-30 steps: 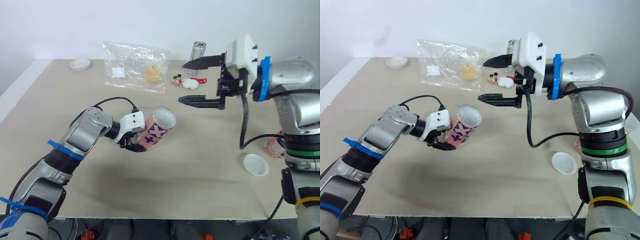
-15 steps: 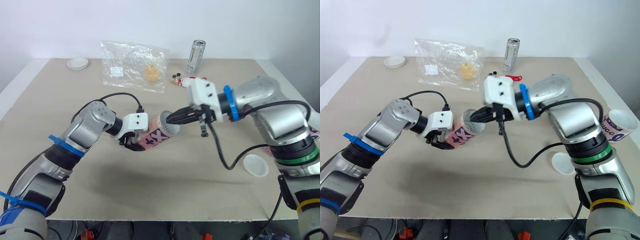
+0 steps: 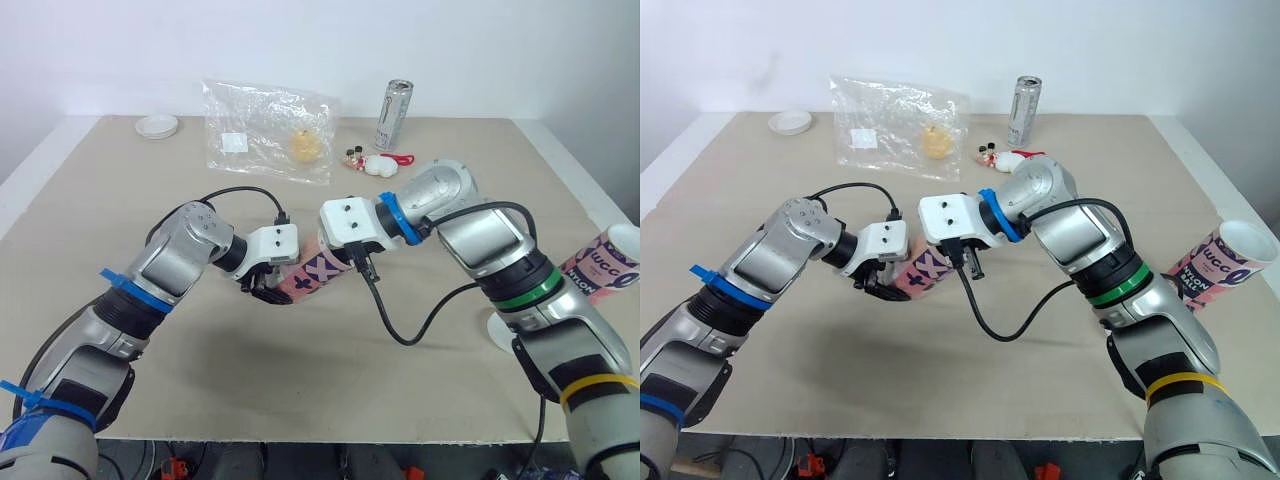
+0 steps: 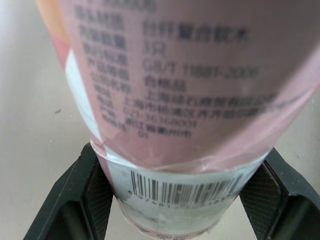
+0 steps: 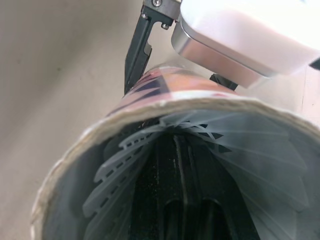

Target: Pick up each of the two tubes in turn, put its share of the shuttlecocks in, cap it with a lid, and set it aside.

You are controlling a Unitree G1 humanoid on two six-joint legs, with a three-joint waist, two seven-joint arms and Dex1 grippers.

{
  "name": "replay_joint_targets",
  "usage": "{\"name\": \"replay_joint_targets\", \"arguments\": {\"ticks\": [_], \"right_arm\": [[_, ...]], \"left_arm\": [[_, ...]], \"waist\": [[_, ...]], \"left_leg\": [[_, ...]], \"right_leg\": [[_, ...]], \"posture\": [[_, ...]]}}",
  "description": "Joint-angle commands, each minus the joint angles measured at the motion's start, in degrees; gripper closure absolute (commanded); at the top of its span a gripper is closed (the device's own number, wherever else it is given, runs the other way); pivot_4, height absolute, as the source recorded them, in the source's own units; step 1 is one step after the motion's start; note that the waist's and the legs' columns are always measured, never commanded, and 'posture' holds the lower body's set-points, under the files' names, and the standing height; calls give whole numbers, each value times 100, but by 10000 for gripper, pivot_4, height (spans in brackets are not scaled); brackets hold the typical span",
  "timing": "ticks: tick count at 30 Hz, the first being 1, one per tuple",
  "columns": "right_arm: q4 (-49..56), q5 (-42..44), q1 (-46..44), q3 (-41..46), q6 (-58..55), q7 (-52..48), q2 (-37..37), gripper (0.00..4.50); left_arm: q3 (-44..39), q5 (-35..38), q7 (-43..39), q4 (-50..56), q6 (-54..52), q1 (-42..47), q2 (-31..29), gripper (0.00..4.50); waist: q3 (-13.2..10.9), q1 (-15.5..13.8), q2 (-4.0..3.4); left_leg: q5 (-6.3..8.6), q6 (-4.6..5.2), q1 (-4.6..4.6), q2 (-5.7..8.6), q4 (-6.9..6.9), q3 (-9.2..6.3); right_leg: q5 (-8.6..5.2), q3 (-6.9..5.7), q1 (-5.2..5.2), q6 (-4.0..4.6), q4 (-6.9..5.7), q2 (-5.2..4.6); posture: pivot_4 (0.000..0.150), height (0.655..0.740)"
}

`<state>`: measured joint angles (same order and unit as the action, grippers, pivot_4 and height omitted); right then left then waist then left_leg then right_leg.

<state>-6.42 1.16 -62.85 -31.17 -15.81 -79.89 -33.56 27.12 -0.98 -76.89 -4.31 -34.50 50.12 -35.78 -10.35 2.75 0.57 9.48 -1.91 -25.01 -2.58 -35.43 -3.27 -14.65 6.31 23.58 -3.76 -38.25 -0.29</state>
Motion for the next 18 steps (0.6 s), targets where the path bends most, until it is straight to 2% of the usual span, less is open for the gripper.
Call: {"name": "replay_joint_targets", "arguments": {"ticks": [1,5,9,14,18], "right_arm": [[-169,-222,-35,-229,115,-102,303,44480],[-168,-171,-39,-78,97,-278,426,44480],[243,739,-147,716,-739,-581,386,44480],[643,1569,-223,1503,-1584,-795,53,44480],[882,2094,-60,2341,-2177,-619,-544,44480]], "left_arm": [[-52,160,-51,269,-19,27,89,14775],[-94,185,14,273,-85,-11,125,14775],[-213,194,179,162,-31,-131,186,14775],[-376,230,423,-6,175,-298,290,14775],[-615,331,715,-100,383,-409,478,14775]], "waist": [[0,3,0],[0,10,0],[-1,8,-1],[-9,-6,1],[-17,-6,1]], "left_leg": [[0,0,3,-1,0,0],[0,0,31,-8,1,1],[-1,-1,32,-8,0,0],[0,-1,25,-6,0,-6],[0,-1,23,-4,0,-8]], "right_leg": [[1,0,-2,1,-2,1],[0,0,-19,11,-12,10],[-6,0,-15,15,-30,11],[-11,-2,-11,25,-38,9],[-14,-6,-9,26,-39,7]], "posture": [[1500,7400],[1500,7400],[1500,7400],[1500,7400],[1500,7400]]}}
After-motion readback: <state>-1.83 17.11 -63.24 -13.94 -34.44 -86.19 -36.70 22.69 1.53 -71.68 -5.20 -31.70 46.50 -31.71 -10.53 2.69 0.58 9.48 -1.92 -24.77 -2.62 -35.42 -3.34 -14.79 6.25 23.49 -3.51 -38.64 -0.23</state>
